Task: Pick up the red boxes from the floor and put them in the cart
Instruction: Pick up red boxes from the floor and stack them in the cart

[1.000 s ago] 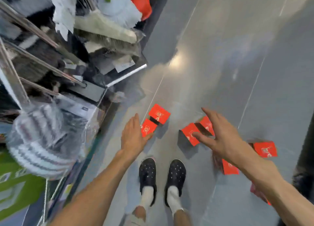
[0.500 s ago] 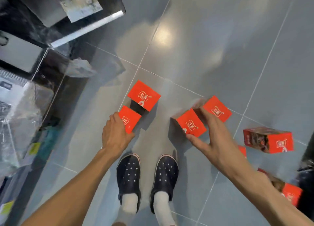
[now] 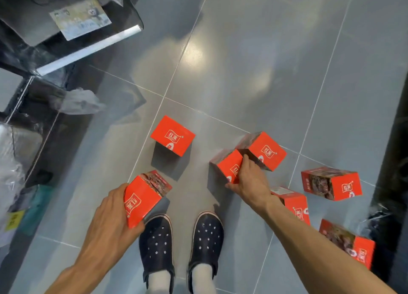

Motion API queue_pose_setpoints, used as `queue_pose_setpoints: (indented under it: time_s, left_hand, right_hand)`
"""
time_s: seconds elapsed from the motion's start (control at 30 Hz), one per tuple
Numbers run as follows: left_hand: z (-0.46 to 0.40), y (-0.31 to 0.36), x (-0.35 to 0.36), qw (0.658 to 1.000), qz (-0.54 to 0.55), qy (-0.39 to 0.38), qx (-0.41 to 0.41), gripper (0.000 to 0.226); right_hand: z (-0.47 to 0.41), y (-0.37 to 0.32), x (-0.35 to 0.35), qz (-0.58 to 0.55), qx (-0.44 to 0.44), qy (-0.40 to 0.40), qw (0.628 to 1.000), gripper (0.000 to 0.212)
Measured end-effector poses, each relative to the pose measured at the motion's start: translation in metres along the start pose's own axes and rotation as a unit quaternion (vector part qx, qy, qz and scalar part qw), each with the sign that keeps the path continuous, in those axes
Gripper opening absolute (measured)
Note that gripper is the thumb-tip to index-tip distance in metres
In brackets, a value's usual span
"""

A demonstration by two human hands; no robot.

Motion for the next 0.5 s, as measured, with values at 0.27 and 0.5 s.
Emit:
queue_pose_setpoints:
  time_s: [0.27,0.5]
  left_hand:
    - [0.018,0.01,-0.038,0.999,0.025,0.013,0.018,0.094]
    - [0.077,0.103,-0.179,0.996,0.024,0.075,0.049,0.071]
  right_hand:
    - [0.034,-0.023,-0.039,-0.068,0.002,0.05,0.996,0.072]
    - [0.134,-0.09,-0.23,-0.164,-0.039,0.082,0.982,0.067]
Point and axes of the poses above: each hand's wrist, its own z-axis away from the middle knuckle, its own x-axis out of the palm, y = z × x, the point moved 1 cm from there along -z, towards the middle knuckle, and after that the axes turned 3 degrees about z, right-handed, at the moved point
